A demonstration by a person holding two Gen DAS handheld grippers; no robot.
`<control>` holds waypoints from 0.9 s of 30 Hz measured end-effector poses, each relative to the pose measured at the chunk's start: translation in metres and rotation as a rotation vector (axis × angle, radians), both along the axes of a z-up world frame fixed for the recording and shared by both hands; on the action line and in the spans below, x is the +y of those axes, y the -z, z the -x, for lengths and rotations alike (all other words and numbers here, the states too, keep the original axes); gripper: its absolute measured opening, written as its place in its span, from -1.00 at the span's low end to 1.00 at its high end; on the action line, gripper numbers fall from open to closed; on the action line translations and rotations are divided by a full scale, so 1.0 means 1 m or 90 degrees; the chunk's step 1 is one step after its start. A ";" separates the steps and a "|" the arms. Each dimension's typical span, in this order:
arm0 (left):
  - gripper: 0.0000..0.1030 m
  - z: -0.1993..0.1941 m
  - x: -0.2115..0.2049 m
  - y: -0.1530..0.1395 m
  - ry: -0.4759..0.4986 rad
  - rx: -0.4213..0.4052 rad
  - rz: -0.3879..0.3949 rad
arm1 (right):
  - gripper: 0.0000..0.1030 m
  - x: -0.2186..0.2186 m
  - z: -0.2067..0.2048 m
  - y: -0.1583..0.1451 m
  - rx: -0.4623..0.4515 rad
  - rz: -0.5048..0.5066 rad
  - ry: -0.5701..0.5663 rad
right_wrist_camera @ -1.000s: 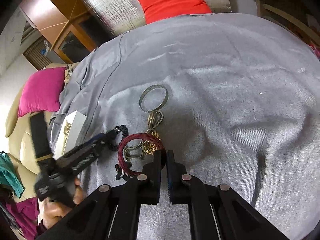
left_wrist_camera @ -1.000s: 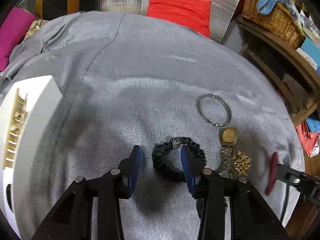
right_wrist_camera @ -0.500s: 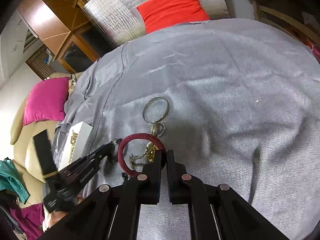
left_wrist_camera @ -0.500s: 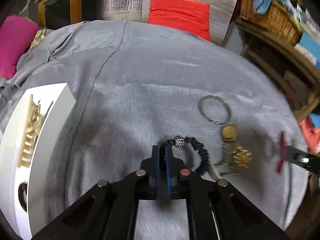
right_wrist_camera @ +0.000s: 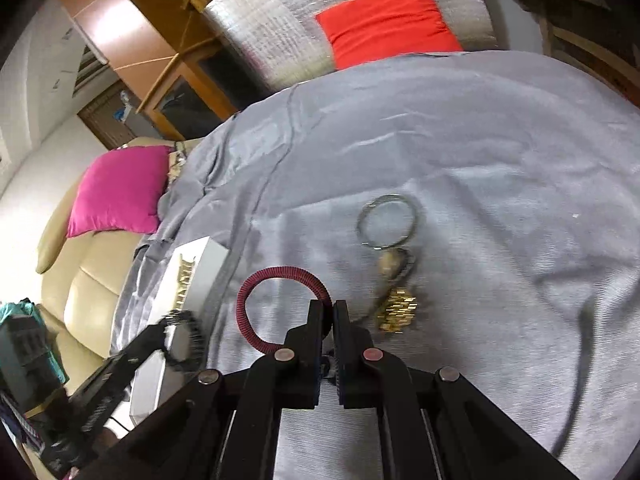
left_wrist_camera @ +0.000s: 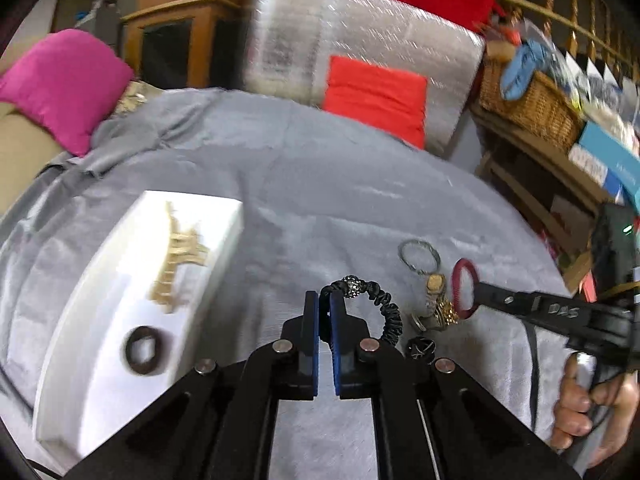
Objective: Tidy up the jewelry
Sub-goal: 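Drop the red hair tie from the right tool while the left tool drops the scrunchie into the tray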
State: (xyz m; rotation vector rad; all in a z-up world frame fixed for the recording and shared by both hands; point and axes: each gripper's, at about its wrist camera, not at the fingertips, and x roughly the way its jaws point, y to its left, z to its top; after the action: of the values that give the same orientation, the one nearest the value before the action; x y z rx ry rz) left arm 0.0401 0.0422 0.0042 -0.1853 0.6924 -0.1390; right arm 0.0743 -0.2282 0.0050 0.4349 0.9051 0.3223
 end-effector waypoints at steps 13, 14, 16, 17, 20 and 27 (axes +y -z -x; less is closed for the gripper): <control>-0.90 0.045 0.123 0.000 -0.173 0.003 0.019 | -0.89 0.088 0.007 -0.025 -0.057 -0.013 -0.086; -0.90 0.046 0.129 0.003 -0.179 0.012 0.018 | -0.89 0.095 0.008 -0.026 -0.065 -0.011 -0.090; -0.90 0.044 0.138 0.012 -0.185 0.033 0.017 | -0.89 0.115 0.005 -0.026 -0.067 -0.010 -0.103; -0.90 0.043 0.143 0.017 -0.187 0.046 0.021 | -0.89 0.125 0.002 -0.025 -0.064 -0.014 -0.112; -0.90 0.040 0.155 0.033 -0.186 0.086 0.044 | -0.89 0.166 -0.001 -0.022 -0.058 0.013 -0.151; -0.90 0.038 0.160 0.054 -0.175 0.146 0.083 | -0.89 0.260 -0.014 -0.018 -0.039 0.050 -0.232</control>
State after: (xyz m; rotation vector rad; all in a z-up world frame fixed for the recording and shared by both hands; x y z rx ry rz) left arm 0.0019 0.2023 -0.0495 -0.4238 0.8796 0.1021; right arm 0.0879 0.0314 0.0231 0.1840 0.9317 0.6269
